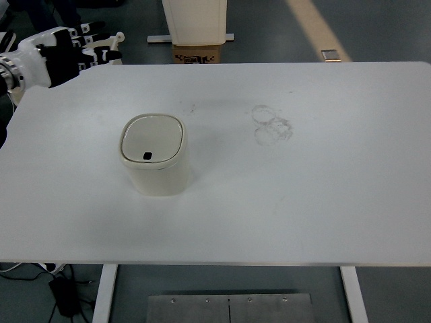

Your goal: Open trash bin

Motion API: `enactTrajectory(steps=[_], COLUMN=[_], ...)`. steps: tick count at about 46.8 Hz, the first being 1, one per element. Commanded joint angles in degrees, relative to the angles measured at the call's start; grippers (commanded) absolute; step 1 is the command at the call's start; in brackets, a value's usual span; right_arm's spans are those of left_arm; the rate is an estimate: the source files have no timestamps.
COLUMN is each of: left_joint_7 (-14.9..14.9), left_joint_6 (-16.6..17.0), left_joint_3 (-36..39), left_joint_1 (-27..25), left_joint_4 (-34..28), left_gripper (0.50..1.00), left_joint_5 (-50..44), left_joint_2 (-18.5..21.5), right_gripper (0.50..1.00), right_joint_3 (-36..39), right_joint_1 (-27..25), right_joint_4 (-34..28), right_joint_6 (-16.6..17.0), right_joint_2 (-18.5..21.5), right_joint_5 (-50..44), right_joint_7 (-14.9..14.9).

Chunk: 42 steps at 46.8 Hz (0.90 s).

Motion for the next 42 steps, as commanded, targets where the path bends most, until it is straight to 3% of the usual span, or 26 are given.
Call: enactTrajectory(steps=[1, 10, 26, 42], left_joint_7=[0.16, 0.43, 0.52, 0.43], left_joint_6=[-0.17, -0.52, -1.13, -2.98], left_joint_3=[6.97, 20.6, 29.74, 38.28], left_joint_1=[-5.69, -16.5, -29.6, -36.99], left_joint_4=[-1.33, -3.53, -9.24, -12.93], left_gripper=[1.0, 1.0, 1.0, 1.0], left_joint_5=[0.87, 2.02, 2.28, 3.77], left_joint_2=[-2.07, -8.13, -14.9, -19.04], right_gripper=[0.991, 0.991, 0.991, 0.991], right_joint_3=[-0.03, -0.03, -0.03, 0.06], right_joint_1=[0.0, 0.0, 0.09, 0.09], right_joint_4=[0.0, 0.0, 0.0, 0.0], right_joint_6=[0.0, 0.0, 0.0, 0.0], right_joint_2=[0.0, 0.0, 0.0, 0.0], right_joint_5=[0.09, 0.09, 0.09, 0.09], right_joint_7=[0.01, 0.01, 0.01, 0.01])
